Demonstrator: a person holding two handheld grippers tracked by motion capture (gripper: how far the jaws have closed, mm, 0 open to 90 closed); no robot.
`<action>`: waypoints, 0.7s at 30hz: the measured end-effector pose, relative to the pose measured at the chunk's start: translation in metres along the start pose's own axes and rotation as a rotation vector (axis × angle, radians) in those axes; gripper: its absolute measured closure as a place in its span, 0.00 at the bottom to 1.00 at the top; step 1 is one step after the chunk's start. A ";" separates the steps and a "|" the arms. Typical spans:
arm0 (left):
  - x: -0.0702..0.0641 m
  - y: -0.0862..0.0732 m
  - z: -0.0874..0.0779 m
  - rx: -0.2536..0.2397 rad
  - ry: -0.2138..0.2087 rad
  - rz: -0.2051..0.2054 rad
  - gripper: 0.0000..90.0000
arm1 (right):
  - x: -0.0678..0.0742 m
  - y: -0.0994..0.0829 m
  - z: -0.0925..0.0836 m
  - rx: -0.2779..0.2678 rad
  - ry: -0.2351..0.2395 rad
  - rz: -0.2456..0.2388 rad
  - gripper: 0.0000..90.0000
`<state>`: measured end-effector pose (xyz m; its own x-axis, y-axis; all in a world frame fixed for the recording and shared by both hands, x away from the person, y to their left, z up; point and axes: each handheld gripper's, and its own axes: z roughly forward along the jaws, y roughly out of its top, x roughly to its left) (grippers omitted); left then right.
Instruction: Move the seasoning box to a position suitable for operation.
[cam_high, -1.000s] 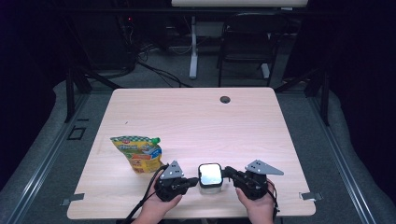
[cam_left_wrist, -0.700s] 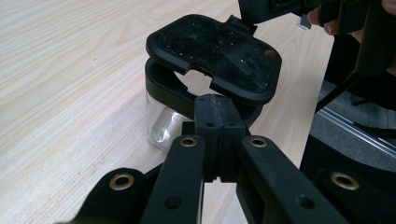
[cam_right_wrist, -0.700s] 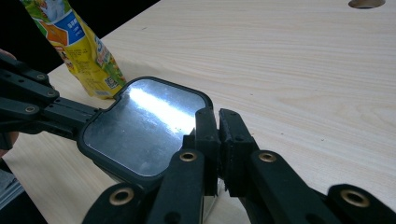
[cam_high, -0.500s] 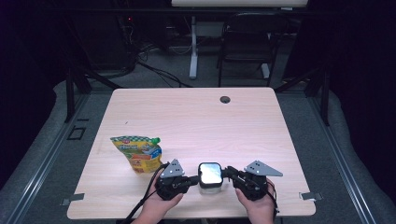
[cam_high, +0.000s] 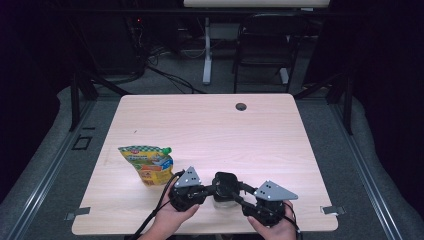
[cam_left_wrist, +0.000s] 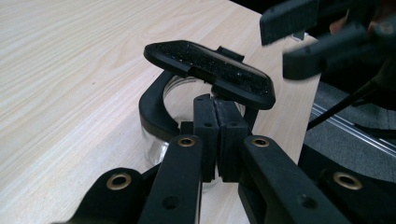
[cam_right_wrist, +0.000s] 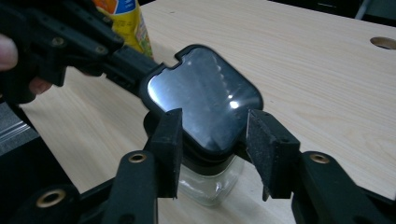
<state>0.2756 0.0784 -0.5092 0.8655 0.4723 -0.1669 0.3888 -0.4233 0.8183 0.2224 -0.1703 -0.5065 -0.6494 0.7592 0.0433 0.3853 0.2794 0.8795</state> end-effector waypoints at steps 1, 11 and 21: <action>0.000 0.001 0.001 -0.003 0.001 -0.001 0.98 | 0.001 -0.002 0.000 0.002 0.003 -0.011 0.60; -0.005 0.009 0.002 -0.024 -0.003 -0.003 0.98 | 0.010 -0.006 0.009 0.000 -0.026 -0.060 0.56; -0.004 0.005 0.007 -0.016 -0.011 -0.006 0.98 | 0.015 -0.008 0.017 -0.007 -0.097 -0.097 0.57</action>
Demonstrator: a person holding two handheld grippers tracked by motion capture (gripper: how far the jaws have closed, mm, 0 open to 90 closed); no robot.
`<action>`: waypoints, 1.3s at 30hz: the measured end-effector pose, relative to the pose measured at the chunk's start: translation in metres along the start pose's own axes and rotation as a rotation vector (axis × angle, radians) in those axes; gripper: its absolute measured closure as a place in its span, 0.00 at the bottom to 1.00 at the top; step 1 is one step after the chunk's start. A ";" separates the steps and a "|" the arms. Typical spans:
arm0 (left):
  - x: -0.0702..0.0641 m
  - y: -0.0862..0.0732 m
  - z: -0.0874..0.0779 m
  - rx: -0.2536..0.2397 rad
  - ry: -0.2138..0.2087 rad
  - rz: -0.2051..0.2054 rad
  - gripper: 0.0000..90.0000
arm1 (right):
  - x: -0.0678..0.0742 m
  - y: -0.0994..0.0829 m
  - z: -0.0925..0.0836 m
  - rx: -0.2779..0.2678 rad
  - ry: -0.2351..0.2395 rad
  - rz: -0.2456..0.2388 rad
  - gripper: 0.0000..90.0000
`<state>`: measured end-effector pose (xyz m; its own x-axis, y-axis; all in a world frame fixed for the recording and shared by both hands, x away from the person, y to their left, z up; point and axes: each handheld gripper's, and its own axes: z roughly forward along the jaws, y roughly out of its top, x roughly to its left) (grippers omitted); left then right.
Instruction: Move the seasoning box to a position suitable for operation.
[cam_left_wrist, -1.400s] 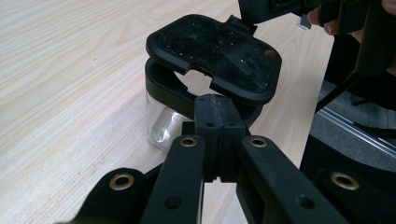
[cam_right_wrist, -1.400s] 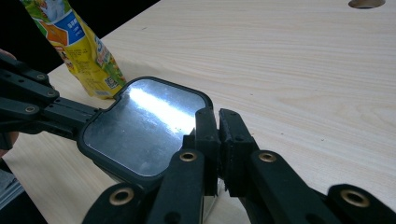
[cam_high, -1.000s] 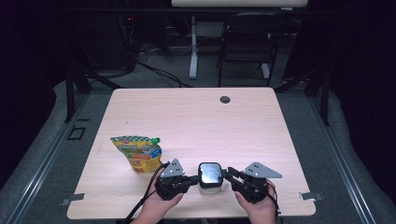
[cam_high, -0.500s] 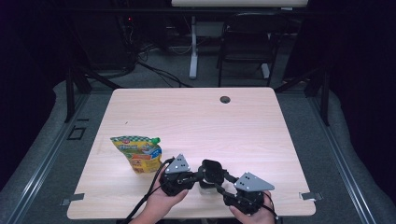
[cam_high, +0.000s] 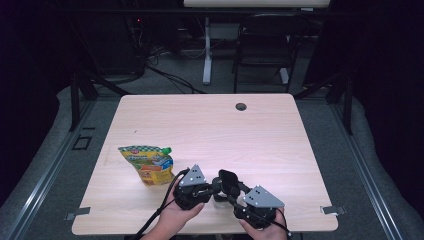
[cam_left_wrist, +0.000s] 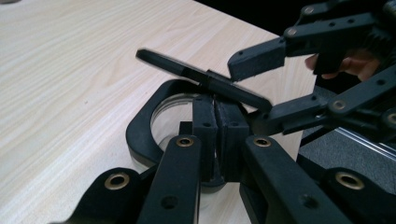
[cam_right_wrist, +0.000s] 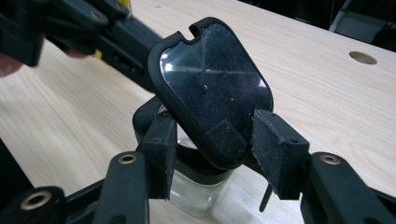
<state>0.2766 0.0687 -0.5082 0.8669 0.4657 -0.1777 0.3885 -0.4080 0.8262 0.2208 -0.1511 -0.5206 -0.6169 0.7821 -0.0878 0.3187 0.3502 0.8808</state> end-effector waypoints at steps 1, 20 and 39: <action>0.001 -0.002 0.002 0.002 -0.001 -0.009 0.98 | 0.000 0.000 0.000 0.000 0.000 0.001 0.57; -0.001 -0.010 0.011 0.036 0.016 0.006 0.97 | -0.005 -0.001 -0.009 -0.047 0.004 0.064 0.66; 0.000 -0.011 0.011 0.033 0.018 0.005 0.97 | -0.021 -0.005 -0.024 -0.078 -0.027 0.151 0.88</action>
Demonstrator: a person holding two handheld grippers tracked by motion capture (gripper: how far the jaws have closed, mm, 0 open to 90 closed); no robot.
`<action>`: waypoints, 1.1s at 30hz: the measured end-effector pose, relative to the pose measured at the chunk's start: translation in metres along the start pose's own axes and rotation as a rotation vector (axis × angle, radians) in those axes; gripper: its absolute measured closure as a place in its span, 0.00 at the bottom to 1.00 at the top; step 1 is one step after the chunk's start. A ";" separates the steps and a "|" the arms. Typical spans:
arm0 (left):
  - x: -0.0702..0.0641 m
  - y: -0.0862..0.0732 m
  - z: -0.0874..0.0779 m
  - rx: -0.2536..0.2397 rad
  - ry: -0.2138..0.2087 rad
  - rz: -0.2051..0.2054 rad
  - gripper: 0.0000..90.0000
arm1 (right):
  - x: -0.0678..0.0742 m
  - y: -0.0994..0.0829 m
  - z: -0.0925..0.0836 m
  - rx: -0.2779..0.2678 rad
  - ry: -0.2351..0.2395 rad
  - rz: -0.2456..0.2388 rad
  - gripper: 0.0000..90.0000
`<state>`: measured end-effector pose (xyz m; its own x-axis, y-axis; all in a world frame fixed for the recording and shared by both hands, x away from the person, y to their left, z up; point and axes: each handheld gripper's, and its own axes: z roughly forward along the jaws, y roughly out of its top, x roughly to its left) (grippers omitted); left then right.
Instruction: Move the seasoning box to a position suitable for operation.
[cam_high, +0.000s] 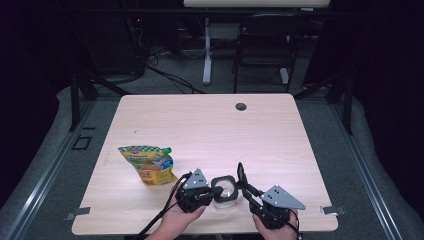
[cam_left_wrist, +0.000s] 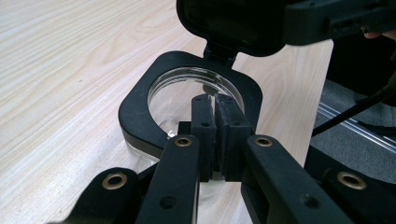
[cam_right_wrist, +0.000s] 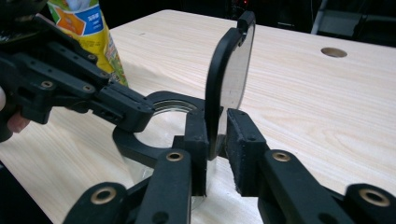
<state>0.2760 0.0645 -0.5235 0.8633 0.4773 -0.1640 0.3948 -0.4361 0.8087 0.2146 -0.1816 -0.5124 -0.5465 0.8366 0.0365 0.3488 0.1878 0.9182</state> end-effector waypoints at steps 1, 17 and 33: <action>0.000 0.000 0.000 0.002 0.001 -0.003 0.96 | -0.002 0.000 0.000 -0.003 0.003 0.012 0.89; 0.003 -0.003 -0.005 -0.007 -0.002 -0.007 0.95 | -0.022 0.017 0.030 0.034 0.025 0.081 0.96; 0.006 -0.005 -0.006 -0.015 0.014 -0.024 0.94 | -0.028 0.041 0.078 0.077 0.110 0.108 0.90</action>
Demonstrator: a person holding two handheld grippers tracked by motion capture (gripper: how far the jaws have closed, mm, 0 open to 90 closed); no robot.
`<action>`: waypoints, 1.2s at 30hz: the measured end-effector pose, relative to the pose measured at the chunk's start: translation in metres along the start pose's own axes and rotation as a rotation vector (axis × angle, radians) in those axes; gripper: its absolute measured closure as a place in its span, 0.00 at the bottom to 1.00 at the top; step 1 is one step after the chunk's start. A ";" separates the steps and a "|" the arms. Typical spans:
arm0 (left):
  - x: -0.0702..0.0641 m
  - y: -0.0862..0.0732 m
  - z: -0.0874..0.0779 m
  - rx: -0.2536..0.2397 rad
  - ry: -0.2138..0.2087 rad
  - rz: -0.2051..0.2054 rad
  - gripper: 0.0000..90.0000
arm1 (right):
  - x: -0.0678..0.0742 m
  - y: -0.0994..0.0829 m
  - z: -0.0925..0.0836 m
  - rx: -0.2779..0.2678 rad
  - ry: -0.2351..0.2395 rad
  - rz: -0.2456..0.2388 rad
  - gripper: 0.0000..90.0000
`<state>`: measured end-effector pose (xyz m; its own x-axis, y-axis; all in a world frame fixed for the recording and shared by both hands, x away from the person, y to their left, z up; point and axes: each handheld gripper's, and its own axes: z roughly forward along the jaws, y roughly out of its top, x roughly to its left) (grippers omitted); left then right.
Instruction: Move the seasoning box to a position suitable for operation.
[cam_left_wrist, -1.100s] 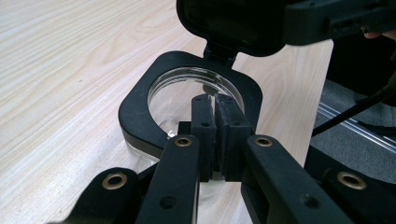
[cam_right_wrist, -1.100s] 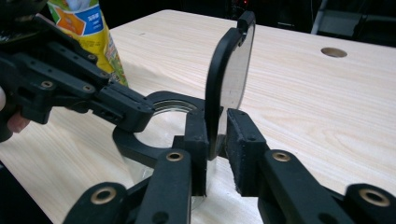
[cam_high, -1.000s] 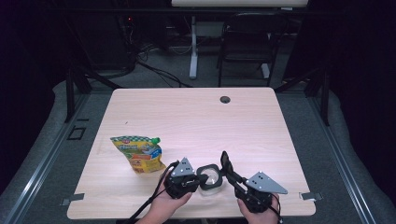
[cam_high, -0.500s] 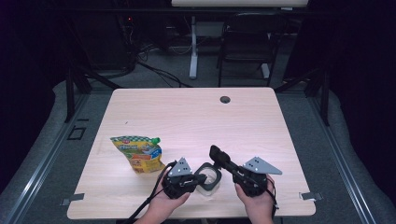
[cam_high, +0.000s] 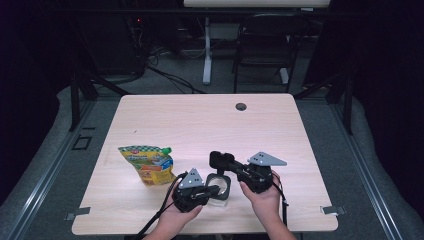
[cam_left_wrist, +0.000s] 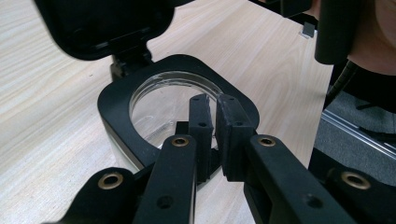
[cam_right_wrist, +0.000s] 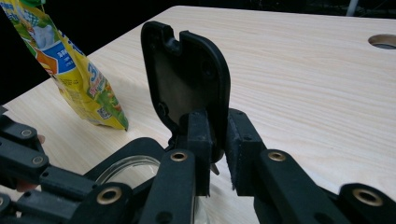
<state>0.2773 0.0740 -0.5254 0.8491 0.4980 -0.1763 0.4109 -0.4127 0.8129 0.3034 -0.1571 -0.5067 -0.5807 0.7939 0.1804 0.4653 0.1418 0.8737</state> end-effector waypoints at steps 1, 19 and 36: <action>0.000 0.000 0.000 0.001 0.003 -0.001 0.94 | 0.001 0.001 0.002 -0.002 0.001 0.000 0.90; 0.011 -0.013 -0.057 -0.056 0.048 -0.036 0.76 | 0.009 -0.006 -0.022 -0.034 -0.002 -0.064 0.78; 0.054 -0.037 -0.140 -0.114 0.176 -0.140 0.75 | 0.019 -0.028 -0.044 -0.050 0.022 -0.088 0.77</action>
<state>0.2617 0.2235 -0.4870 0.7116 0.6735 -0.1999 0.4716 -0.2470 0.8465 0.2501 -0.1720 -0.5080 -0.6326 0.7665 0.1110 0.3780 0.1805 0.9080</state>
